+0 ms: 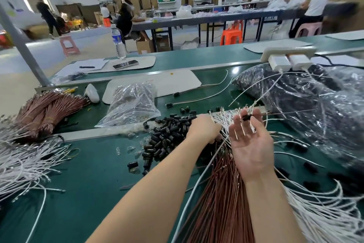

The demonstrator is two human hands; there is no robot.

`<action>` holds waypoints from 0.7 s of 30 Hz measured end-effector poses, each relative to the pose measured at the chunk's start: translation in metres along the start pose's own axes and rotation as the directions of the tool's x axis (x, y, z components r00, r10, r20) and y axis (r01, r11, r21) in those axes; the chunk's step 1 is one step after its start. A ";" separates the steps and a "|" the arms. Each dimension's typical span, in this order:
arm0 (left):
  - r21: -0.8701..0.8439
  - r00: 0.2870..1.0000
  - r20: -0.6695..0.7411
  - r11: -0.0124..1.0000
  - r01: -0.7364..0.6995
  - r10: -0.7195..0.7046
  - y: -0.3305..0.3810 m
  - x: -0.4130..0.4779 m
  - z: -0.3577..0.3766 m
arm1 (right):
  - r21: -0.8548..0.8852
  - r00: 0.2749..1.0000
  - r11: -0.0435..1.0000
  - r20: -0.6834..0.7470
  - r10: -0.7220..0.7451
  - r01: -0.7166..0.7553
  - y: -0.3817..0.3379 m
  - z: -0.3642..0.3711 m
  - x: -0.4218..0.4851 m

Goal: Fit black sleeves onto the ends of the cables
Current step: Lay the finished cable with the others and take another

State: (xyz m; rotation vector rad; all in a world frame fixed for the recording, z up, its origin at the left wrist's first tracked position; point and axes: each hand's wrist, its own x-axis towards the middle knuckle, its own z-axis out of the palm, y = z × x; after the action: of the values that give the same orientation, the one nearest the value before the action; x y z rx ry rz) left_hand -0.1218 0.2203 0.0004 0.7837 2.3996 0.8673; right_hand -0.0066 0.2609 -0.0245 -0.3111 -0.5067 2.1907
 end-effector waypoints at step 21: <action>-0.660 0.633 -0.732 0.498 -0.563 -0.254 -0.085 -0.101 -0.159 | -0.193 0.803 0.928 0.465 0.372 -0.318 0.042 0.028 -0.031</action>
State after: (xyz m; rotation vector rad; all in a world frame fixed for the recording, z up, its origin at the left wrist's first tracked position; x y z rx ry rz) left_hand -0.1715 0.0342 0.0752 0.1958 1.9077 2.6840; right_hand -0.0276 0.2058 -0.0176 0.1313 -0.9123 2.6166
